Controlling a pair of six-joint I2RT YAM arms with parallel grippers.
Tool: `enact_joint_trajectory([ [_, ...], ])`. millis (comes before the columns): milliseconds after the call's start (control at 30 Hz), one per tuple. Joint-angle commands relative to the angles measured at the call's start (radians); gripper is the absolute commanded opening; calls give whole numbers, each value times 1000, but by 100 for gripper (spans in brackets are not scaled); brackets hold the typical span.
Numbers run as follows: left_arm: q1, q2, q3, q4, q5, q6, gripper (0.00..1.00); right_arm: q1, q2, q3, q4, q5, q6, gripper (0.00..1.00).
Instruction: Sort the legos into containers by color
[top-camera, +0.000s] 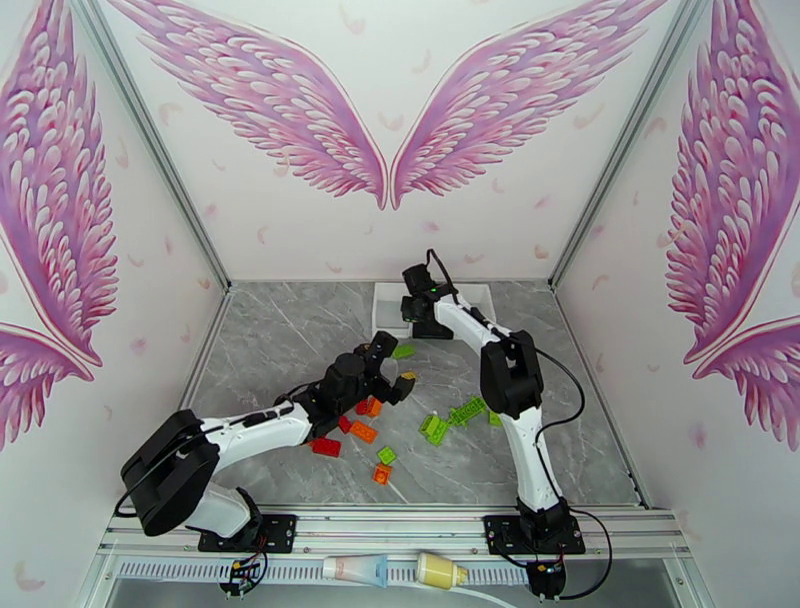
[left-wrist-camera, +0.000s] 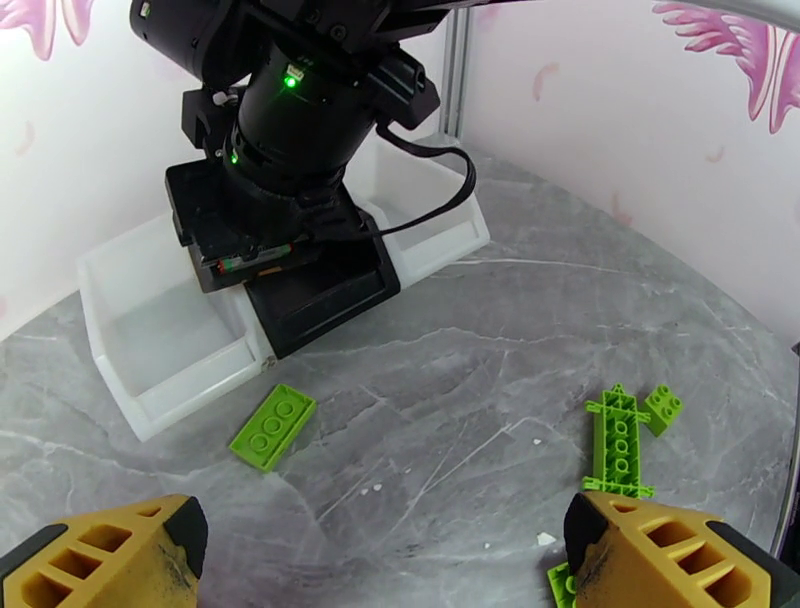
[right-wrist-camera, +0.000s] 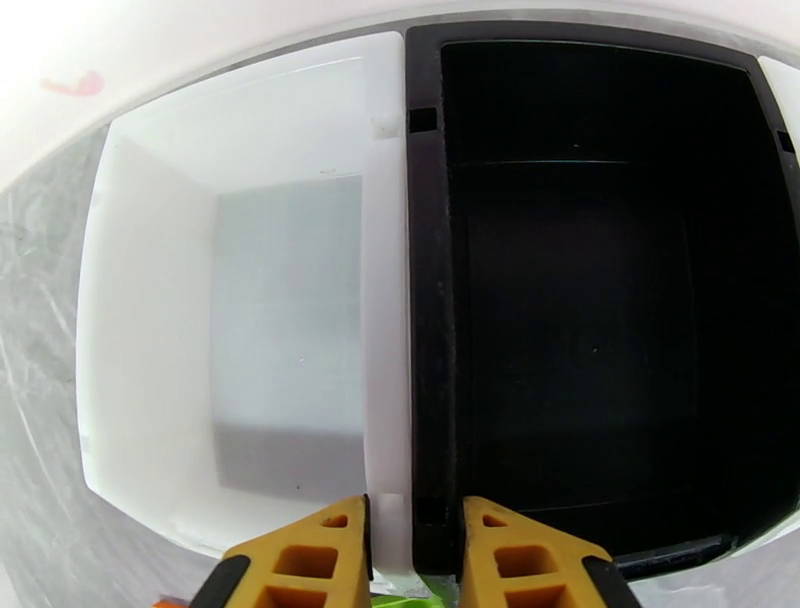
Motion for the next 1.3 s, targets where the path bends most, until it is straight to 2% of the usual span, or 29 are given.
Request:
enact_joint_trajectory([
  [0,-5,-60,-39,-42,-38,-8,99,45,57,33,6,-31,106,22],
  [267,-1,-115,-109,-94,-29,6,99,116,153,153,31,-133,63,22],
  [567,-2,-184,-165,-115,-67,-4,99,147,137,224,5,-135,-2,26],
  [667,-1,-190,-169,-115,-83,-7,99,149,101,222,12,-132,-23,35],
  [800,-2,-182,-145,-128,-160,-41,99,148,27,192,46,-126,-85,56],
  [900,-1,-171,-112,-131,-227,-62,99,142,-90,54,147,-126,-137,67],
  [1000,3,-147,-56,-210,-307,-128,99,124,-257,-207,322,-149,-175,74],
  [1067,9,-137,-24,-268,-367,-216,99,106,-357,-354,398,-167,-195,77],
  [1200,14,-127,20,-369,-510,-476,99,75,-573,-642,488,-158,-260,81],
  [1267,22,-118,53,-449,-535,-553,99,69,-676,-760,502,-146,-294,83],
])
